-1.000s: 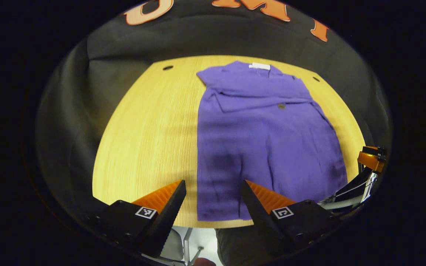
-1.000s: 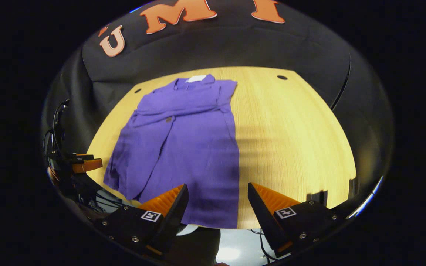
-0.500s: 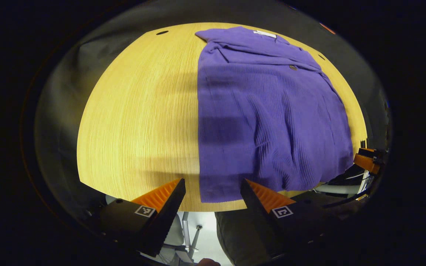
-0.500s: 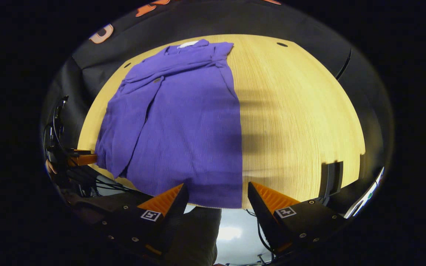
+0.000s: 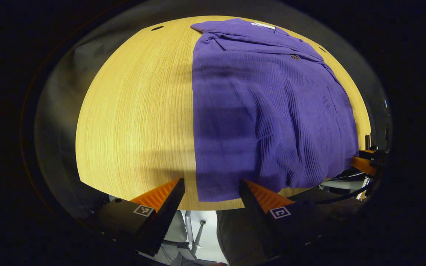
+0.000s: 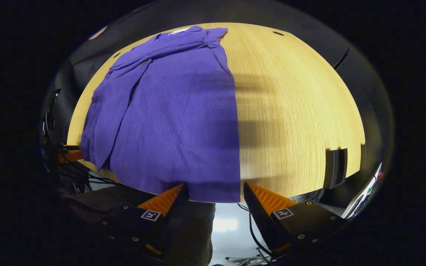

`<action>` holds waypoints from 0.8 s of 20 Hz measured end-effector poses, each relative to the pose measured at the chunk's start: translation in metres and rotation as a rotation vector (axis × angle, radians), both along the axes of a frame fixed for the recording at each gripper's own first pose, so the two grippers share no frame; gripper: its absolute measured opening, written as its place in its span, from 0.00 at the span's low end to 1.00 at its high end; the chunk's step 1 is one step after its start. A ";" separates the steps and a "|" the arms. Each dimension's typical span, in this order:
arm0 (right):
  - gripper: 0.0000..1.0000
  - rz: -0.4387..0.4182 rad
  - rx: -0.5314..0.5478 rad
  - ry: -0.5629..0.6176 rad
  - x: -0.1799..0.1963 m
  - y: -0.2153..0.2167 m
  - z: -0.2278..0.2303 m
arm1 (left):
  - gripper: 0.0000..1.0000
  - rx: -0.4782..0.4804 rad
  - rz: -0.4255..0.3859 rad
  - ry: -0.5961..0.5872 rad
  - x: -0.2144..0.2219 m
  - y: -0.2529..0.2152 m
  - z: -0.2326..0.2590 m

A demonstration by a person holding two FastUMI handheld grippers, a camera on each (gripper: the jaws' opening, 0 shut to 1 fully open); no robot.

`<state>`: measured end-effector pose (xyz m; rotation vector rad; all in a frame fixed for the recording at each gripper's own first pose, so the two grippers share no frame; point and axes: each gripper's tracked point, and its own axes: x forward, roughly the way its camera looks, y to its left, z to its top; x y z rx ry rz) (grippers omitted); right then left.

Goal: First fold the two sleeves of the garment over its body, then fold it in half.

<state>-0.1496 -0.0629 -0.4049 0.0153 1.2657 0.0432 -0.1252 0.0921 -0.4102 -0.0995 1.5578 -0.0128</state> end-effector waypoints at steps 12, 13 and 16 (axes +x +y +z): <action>0.13 -0.102 0.062 0.066 0.008 0.014 -0.001 | 0.18 -0.055 0.092 0.106 0.029 -0.009 -0.035; 0.11 -0.117 0.078 0.060 0.011 0.016 -0.001 | 0.18 -0.073 0.076 0.112 0.028 -0.005 -0.033; 0.07 -0.163 0.128 0.071 0.012 0.025 0.002 | 0.10 -0.103 0.081 0.132 0.031 0.001 -0.030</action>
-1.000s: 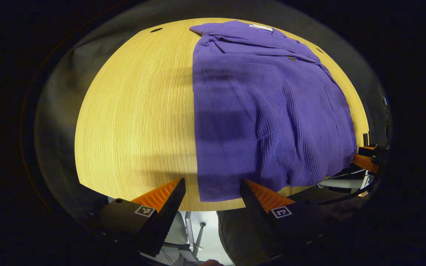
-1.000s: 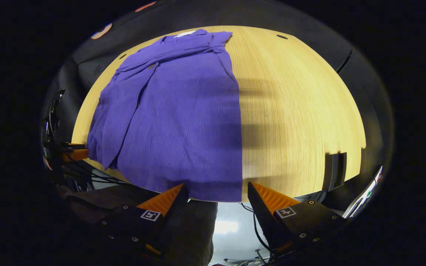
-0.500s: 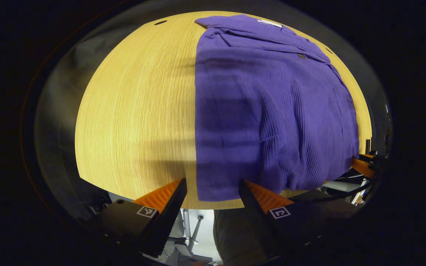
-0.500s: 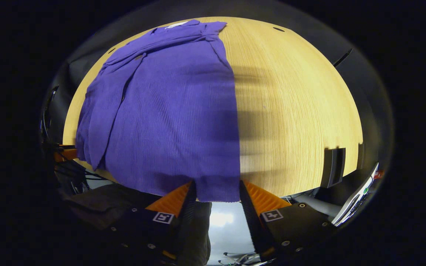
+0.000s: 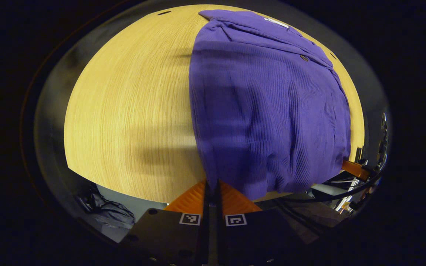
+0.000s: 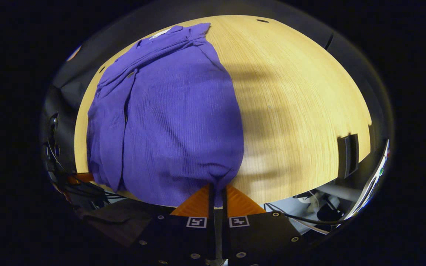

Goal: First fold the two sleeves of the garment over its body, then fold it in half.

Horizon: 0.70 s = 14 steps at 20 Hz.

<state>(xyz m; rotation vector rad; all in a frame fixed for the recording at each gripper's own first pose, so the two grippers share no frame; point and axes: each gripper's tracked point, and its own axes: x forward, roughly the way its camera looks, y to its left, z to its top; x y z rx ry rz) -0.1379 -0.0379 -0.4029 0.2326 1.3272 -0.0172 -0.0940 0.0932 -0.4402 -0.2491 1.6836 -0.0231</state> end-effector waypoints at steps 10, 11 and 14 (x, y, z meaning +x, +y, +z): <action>0.07 -0.067 0.058 -0.198 0.065 0.018 0.076 | 0.10 -0.057 -0.080 -0.112 0.060 0.017 0.053; 0.07 -0.065 0.054 -0.212 0.072 0.019 0.082 | 0.10 -0.067 -0.075 -0.123 0.068 0.018 0.058; 0.06 -0.074 0.041 -0.244 0.089 0.023 0.097 | 0.10 -0.102 -0.107 -0.151 0.089 0.020 0.067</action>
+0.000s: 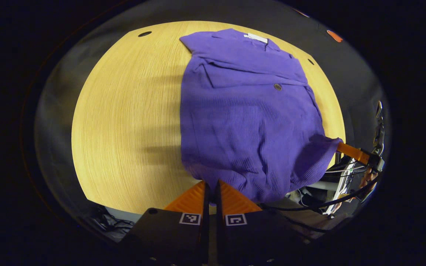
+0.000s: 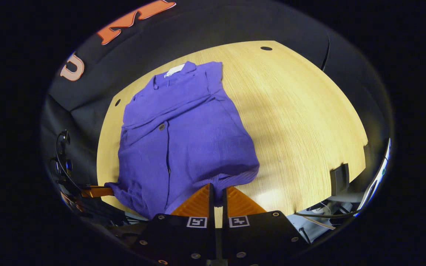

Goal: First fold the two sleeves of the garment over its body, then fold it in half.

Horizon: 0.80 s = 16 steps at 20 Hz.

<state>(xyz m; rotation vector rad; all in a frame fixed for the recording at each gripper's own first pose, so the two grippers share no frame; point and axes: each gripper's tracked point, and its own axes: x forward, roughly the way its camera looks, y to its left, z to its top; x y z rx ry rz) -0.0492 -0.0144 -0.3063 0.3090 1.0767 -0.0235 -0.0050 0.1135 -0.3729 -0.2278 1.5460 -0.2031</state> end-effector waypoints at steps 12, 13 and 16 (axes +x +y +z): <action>0.07 -0.044 -0.100 -0.149 0.073 0.013 0.076 | 0.07 -0.011 -0.143 -0.133 0.094 0.021 0.033; 0.07 -0.038 -0.102 -0.160 0.081 0.012 0.083 | 0.07 -0.023 -0.127 -0.139 0.104 0.020 0.039; 0.07 -0.010 -0.107 -0.202 0.110 0.007 0.102 | 0.07 -0.010 -0.084 -0.186 0.148 0.026 0.054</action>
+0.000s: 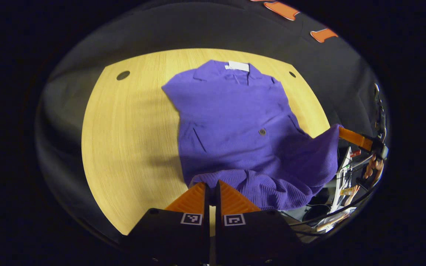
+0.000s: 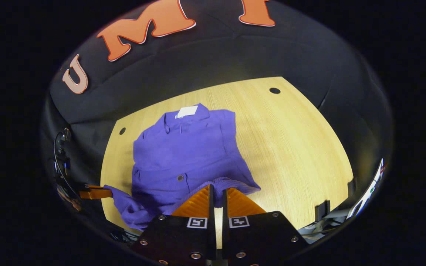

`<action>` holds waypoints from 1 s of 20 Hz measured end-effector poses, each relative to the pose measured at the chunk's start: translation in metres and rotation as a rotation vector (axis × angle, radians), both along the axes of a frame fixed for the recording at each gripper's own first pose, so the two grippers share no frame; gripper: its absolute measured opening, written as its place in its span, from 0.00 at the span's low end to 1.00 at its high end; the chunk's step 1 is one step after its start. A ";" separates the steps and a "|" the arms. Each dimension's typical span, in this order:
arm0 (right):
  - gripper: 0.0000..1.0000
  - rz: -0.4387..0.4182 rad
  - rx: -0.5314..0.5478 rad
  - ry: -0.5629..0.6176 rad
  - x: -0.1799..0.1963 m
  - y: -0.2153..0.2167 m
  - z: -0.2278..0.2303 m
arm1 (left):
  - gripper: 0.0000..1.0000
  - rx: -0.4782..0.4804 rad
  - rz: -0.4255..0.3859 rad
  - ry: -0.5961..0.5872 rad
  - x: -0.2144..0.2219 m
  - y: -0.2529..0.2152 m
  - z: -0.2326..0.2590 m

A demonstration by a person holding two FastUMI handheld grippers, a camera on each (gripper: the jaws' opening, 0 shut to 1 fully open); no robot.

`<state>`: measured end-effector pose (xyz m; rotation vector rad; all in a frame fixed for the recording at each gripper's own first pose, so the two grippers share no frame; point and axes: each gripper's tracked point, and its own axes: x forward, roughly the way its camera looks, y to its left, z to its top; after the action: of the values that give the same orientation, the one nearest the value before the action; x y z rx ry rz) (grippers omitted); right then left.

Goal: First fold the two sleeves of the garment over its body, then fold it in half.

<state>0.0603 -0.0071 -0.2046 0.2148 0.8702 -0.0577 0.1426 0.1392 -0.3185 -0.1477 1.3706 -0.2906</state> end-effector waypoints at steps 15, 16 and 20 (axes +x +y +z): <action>0.07 0.131 0.037 -0.044 0.140 -0.030 0.024 | 0.07 0.164 0.159 -0.155 0.160 0.007 0.019; 0.07 0.129 0.051 -0.042 0.148 -0.030 0.023 | 0.07 0.171 0.165 -0.168 0.170 0.005 0.019; 0.07 0.144 0.066 -0.027 0.175 -0.032 0.015 | 0.07 0.225 0.175 -0.234 0.213 0.004 0.010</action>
<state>0.2356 -0.0391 -0.1893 0.2139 0.8590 0.1080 0.3552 0.1434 -0.3086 -0.0437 1.1407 -0.0049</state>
